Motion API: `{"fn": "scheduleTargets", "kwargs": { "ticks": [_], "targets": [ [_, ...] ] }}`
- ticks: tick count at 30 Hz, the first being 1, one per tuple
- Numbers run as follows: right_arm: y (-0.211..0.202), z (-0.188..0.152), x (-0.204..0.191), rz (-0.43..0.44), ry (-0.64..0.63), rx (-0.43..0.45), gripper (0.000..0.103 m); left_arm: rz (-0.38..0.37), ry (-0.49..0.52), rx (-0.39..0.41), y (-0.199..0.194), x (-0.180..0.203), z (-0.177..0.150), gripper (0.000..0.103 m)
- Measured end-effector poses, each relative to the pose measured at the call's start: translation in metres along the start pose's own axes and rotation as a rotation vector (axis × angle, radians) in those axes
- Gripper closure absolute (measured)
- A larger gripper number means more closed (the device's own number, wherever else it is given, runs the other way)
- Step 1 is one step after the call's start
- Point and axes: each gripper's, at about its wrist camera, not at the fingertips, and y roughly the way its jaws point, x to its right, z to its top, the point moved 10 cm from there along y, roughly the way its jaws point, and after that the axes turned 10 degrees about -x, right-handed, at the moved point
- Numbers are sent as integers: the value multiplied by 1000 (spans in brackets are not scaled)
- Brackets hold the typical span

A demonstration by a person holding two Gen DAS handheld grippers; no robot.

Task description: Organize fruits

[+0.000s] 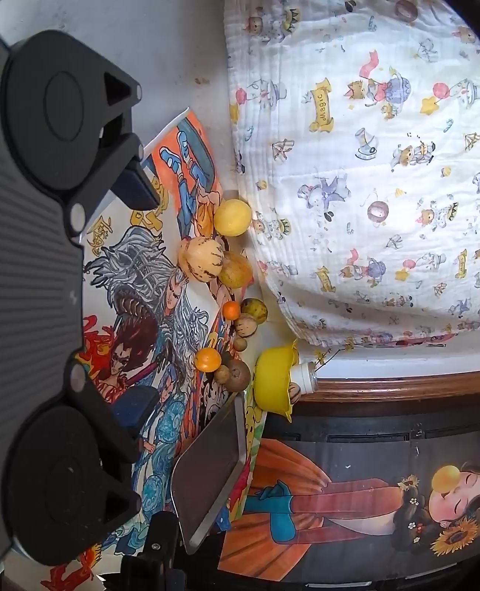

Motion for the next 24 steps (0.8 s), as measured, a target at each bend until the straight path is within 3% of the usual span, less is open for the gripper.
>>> {"fn": "scheduleTargets", "kwargs": {
  "ticks": [24],
  "targets": [
    [2,-2,-1,0,-1,-6,0,3,3,-4,0,0,0,0]
  ]
}}
